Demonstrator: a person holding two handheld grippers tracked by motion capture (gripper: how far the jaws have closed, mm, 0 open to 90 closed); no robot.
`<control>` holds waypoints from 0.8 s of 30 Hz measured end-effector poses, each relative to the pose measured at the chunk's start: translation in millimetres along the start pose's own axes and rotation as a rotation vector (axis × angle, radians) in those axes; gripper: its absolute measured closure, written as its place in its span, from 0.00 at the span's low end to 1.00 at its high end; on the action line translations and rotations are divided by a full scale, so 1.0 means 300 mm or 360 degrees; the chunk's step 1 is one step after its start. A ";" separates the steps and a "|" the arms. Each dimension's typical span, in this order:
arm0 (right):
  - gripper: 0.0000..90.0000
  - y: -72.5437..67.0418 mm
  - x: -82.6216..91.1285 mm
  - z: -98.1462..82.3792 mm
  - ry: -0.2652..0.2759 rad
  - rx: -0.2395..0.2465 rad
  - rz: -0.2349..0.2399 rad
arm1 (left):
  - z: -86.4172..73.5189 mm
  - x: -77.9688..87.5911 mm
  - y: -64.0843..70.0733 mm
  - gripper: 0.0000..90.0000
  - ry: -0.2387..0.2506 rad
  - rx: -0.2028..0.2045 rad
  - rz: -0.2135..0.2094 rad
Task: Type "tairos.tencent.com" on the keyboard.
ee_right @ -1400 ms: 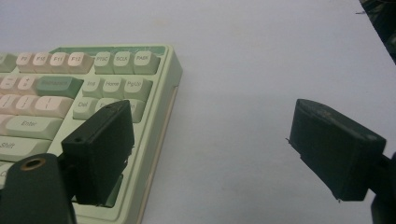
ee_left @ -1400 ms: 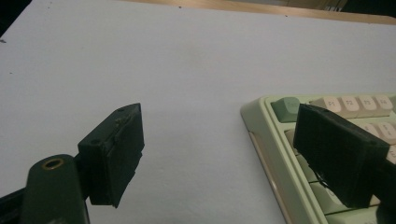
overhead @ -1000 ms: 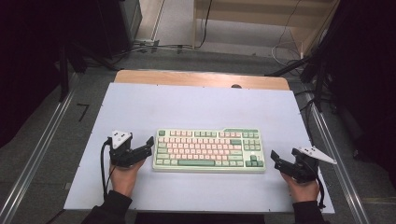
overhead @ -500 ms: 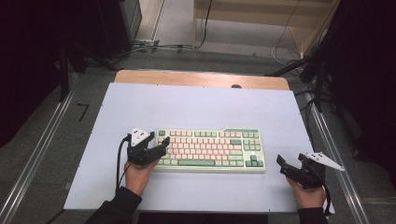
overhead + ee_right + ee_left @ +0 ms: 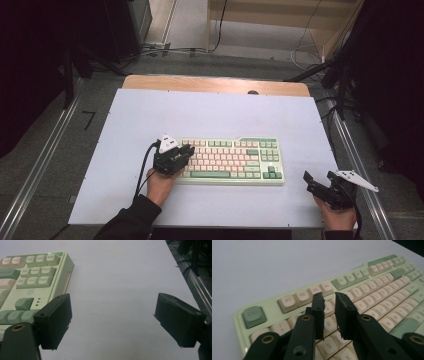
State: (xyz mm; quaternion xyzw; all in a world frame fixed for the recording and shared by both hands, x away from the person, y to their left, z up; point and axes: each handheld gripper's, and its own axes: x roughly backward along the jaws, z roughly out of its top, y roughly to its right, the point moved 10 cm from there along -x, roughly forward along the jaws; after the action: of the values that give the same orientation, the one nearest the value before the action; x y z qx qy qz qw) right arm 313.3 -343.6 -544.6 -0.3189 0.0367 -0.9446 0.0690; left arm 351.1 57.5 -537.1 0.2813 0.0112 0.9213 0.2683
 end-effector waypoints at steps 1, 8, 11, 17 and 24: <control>0.14 0.004 0.003 -0.002 0.0002 -0.0001 -0.0003 | 0.002 -0.007 0.009 0.90 -0.0005 -0.0014 -0.0005; 0.14 0.023 0.018 -0.013 0.0002 -0.0015 -0.0025 | 0.012 -0.036 0.048 1.00 -0.0027 -0.0046 -0.0057; 0.14 0.024 0.020 -0.015 0.0001 -0.0022 -0.0027 | 0.014 -0.045 0.060 1.00 -0.0036 -0.0059 -0.0064; 0.14 0.022 0.019 -0.016 -0.0003 -0.0019 -0.0024 | 0.008 -0.062 0.078 1.00 -0.0062 -0.0078 -0.0078; 0.14 0.021 0.018 -0.016 -0.0004 -0.0014 -0.0026 | 0.002 -0.076 0.094 1.00 -0.0090 -0.0089 -0.0092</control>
State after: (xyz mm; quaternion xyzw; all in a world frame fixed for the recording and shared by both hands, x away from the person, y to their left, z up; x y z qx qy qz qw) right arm 306.8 -350.7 -545.9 -0.3208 0.0380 -0.9445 0.0601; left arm 353.6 21.9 -543.5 0.2991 -0.0140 0.9048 0.3027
